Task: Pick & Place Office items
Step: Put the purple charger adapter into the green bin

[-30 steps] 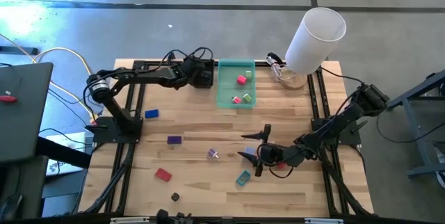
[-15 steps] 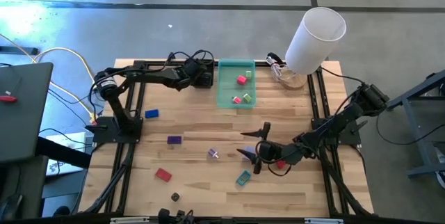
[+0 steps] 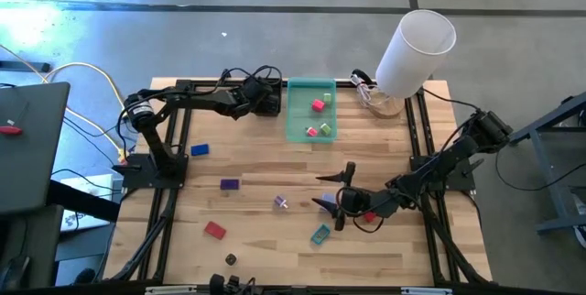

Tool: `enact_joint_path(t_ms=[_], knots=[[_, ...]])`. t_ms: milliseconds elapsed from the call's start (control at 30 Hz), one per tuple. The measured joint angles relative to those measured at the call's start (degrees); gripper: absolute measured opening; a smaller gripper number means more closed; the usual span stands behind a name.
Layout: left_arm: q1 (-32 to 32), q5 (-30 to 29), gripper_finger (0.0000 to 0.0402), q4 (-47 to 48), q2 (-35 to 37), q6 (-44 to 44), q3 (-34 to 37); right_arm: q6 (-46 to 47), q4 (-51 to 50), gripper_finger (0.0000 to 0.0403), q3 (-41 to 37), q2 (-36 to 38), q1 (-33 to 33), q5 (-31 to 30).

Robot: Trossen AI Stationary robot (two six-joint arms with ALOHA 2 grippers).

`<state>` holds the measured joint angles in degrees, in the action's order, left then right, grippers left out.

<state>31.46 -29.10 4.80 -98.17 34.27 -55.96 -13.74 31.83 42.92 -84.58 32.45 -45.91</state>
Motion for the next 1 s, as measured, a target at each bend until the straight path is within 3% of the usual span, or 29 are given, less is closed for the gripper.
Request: enact_joint_path(t_ms=[233,433,533,633,767,1000], knots=[[-3.19,4.96,0.0186,0.80,5.65,-10.16,0.00,0.07,-1.67,0.0270,0.00,0.00,0.00,-0.05],[-11.31,25.28,0.0187,5.03,14.22,-22.26,-0.02,0.03,-1.66,0.0270,0.00,0.00,0.00,-0.02],[-16.97,31.62,0.0187,10.13,18.52,-26.54,-0.02,0.10,-1.62,0.0270,0.00,0.00,0.00,0.09],[-23.97,30.17,0.0187,15.24,21.62,-32.36,-0.02,0.11,-1.38,0.0270,0.00,0.00,0.00,1.44],[-33.41,21.81,0.0187,16.04,22.43,-33.89,-0.36,0.29,-1.13,0.0270,0.00,0.00,-0.49,3.06],[-41.65,22.27,0.0188,20.41,19.96,-31.50,-4.93,0.44,-1.04,0.0270,0.00,-0.02,-1.94,6.64]])
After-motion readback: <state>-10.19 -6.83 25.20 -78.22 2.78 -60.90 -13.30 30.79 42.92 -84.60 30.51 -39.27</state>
